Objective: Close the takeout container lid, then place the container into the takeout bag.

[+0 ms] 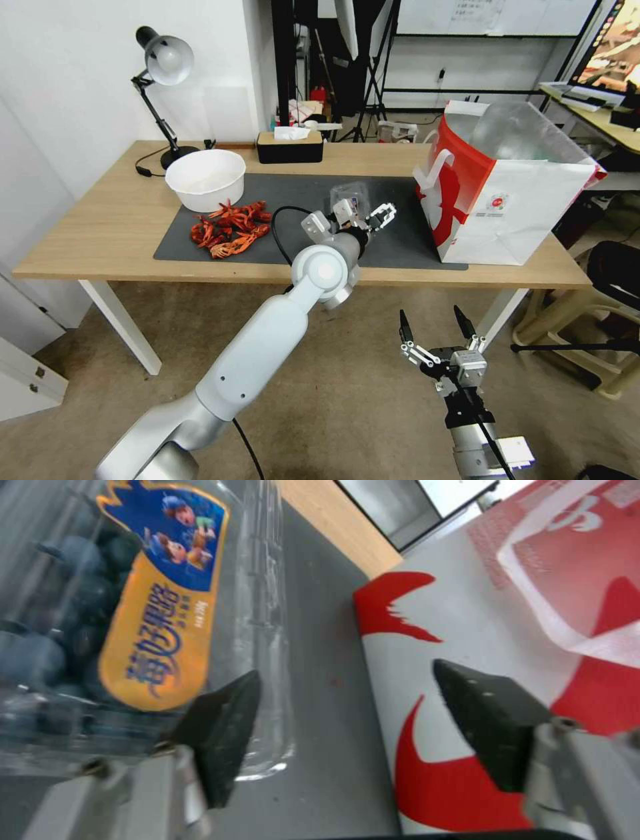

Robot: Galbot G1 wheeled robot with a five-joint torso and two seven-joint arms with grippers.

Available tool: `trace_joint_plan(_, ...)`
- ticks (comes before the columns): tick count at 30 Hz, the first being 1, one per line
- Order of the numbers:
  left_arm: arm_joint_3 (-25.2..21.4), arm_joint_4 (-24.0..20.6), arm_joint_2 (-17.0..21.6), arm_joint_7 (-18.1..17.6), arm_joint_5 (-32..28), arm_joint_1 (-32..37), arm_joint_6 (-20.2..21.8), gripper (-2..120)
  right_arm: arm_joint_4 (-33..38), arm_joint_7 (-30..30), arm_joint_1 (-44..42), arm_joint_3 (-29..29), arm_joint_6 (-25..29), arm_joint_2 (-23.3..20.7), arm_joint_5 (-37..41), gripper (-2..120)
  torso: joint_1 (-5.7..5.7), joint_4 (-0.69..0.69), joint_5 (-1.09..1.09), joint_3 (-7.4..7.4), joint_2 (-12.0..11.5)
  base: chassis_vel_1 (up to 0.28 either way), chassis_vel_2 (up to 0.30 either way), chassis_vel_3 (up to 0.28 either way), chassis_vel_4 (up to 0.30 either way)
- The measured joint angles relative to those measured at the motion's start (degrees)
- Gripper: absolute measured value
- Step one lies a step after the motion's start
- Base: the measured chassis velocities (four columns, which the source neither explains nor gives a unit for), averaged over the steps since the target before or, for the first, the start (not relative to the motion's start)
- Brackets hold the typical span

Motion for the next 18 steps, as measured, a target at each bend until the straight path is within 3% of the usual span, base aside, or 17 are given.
trace_joint_plan(6, 0.2, 0.2, 0.8, -0.7, 0.7, -0.2, 0.0, 41, 0.7, -0.2, 1.3, -0.1, -1.5, -0.8, 2.1, 100, 0.00, 0.00, 0.00, 0.00, 0.0, 0.000, 0.000, 0.000, 0.000)
trace_joint_plan(10, 0.3, 0.2, 1.0, -0.9, 0.7, -0.2, 0.0, 32, 1.0, -0.3, 2.1, 0.1, -2.3, -1.3, 3.5, 100, 0.00, 0.00, 0.00, 0.00, 0.0, 0.000, 0.000, 0.000, 0.000)
trace_joint_plan(18, 0.1, 0.0, 1.2, -1.1, 0.6, 0.1, -0.2, 4, 3.0, -1.6, 7.0, 0.8, -6.9, -4.6, 14.4, 100, 0.00, 0.00, 0.00, 0.00, 0.0, 0.000, 0.000, 0.000, 0.000)
